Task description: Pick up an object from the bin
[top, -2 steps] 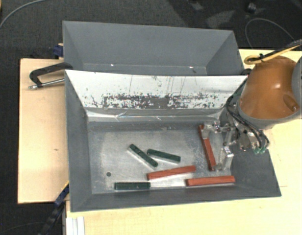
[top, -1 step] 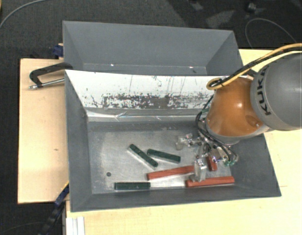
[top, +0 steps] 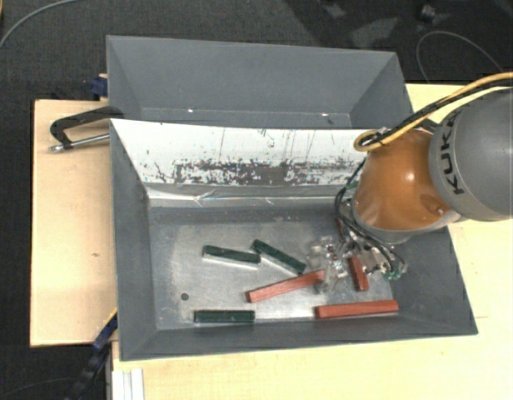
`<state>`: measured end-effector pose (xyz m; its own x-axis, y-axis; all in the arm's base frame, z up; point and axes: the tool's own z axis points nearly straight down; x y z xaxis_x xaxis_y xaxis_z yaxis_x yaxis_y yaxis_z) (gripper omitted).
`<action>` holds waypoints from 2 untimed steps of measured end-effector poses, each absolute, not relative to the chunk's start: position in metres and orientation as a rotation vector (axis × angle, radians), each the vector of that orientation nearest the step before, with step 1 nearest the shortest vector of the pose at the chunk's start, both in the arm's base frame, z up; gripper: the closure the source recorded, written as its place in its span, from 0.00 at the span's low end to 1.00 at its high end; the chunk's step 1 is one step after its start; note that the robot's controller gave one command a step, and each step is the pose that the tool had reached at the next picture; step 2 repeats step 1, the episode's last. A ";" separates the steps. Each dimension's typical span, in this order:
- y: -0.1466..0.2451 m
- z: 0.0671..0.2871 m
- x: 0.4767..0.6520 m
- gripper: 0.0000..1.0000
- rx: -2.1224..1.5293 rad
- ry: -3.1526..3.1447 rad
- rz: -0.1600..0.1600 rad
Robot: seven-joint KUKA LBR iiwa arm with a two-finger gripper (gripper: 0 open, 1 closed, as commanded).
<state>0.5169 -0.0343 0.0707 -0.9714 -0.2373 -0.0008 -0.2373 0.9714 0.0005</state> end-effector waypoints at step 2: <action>-0.018 0.254 0.508 1.00 -0.447 3.094 -0.003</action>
Offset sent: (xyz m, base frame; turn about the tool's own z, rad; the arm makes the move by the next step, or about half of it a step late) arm -0.0121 0.0155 0.1782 -0.0482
